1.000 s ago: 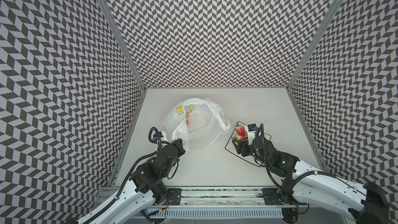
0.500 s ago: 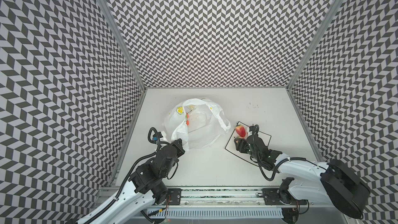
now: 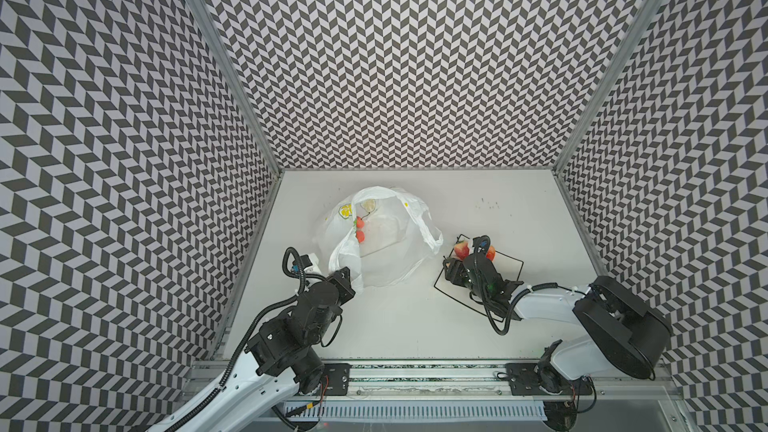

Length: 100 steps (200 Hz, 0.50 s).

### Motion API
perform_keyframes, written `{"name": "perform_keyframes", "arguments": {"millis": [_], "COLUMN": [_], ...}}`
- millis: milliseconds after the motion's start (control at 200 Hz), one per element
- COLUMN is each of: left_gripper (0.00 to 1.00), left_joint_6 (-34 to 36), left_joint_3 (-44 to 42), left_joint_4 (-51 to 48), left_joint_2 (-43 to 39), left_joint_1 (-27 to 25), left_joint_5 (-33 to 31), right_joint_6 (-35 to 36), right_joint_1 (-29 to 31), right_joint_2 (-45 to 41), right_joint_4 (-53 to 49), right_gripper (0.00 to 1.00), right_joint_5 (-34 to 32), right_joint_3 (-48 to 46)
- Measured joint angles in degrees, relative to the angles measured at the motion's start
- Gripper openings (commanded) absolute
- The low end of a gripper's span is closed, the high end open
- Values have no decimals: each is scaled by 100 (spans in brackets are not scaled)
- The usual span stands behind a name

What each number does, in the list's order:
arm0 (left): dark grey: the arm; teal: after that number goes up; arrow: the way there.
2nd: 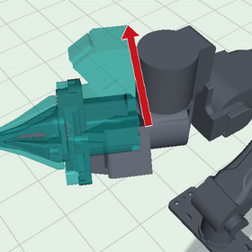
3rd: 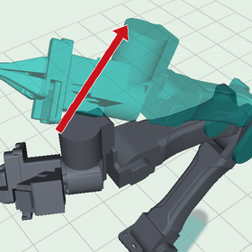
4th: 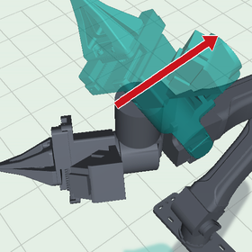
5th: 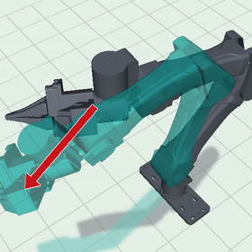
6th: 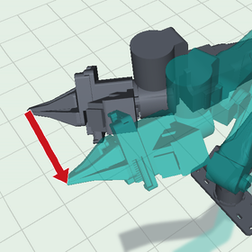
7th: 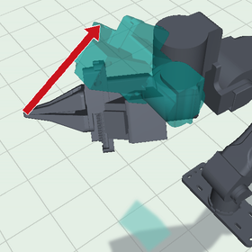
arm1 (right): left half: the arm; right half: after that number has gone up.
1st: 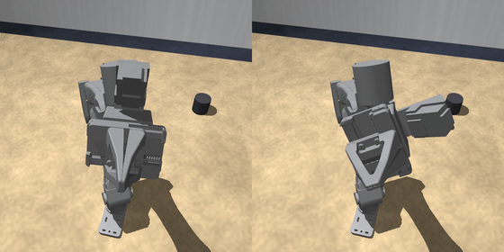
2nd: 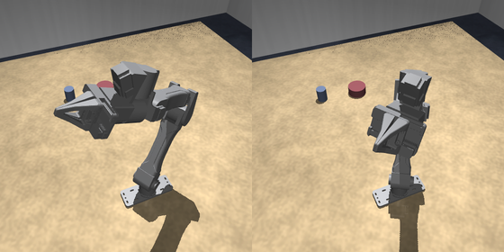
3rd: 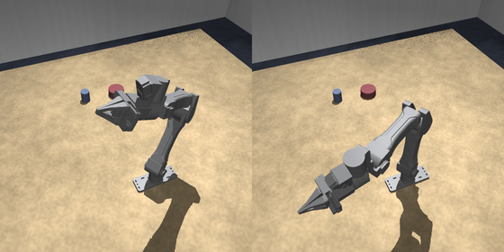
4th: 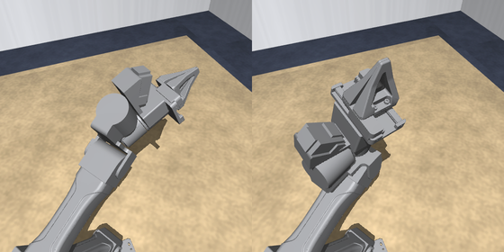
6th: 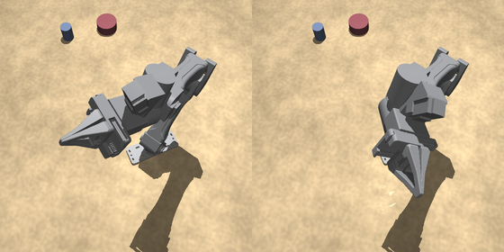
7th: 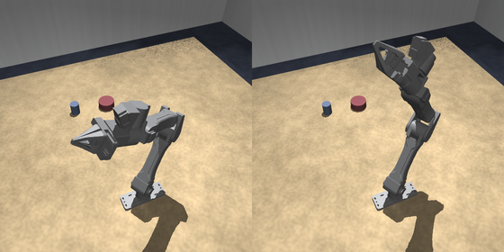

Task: Take the fake fruits out of the plastic bag
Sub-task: 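Lower the strawberry onto the tray and open the right gripper, then move the open right gripper back into the bag opening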

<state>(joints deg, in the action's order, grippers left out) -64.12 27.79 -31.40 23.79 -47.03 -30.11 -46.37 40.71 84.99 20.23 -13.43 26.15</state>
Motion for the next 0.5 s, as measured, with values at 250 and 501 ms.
{"name": "perform_keyframes", "arguments": {"millis": [250,501], "left_gripper": [0,0], "left_joint_6": [-2,0], "left_joint_3": [0,0], "left_joint_4": [-33,-35], "left_joint_2": [-9,-7], "left_joint_1": [0,0], "left_joint_5": [0,22], "right_joint_6": [-39,7], "right_joint_1": [-2,-2], "right_joint_2": [-435,-1967], "right_joint_4": [-332,-1008], "right_gripper": [87,91], "right_joint_5": [42,142], "right_joint_3": [-37,-186]}}
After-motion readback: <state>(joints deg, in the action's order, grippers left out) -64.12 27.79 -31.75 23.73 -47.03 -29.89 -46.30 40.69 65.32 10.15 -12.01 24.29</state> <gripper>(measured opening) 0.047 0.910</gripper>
